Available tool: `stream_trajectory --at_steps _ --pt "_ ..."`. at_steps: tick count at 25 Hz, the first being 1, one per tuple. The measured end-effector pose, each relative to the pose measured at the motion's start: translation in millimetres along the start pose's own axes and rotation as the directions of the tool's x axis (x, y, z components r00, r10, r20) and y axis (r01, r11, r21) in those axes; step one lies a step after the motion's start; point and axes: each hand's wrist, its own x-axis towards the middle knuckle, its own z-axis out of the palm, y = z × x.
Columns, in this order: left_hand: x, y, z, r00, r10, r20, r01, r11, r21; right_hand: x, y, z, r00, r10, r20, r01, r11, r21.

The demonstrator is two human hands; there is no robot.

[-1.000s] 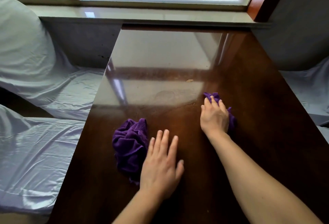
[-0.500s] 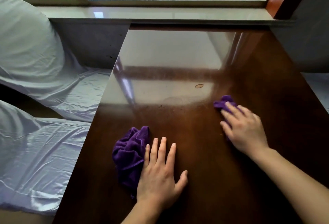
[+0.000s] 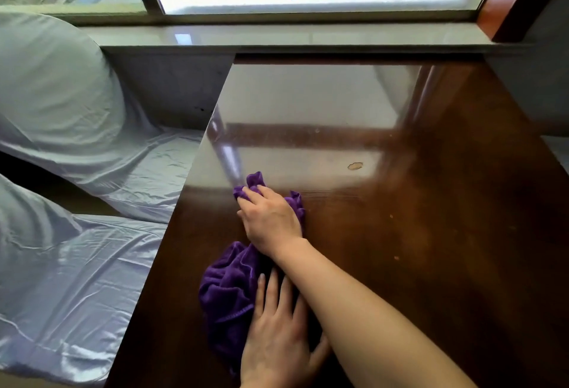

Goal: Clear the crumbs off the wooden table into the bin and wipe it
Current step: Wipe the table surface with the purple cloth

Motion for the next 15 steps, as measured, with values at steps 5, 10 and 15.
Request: stream_trajectory --at_steps 5,10,15 --pt "3 6 6 0.991 -0.008 -0.135 -0.006 0.994 -0.107 -38 87 -35 0.972 0.124 -0.198 -0.148 0.983 -0.113" --pt "2 8 6 0.990 -0.012 -0.137 -0.005 0.993 -0.122 -134 204 -91 0.652 0.707 -0.275 -0.751 0.653 -0.099" --pt "4 7 3 0.991 -0.014 -0.134 -0.001 0.994 -0.110 -32 110 -51 0.800 0.532 -0.278 -0.570 0.819 -0.070"
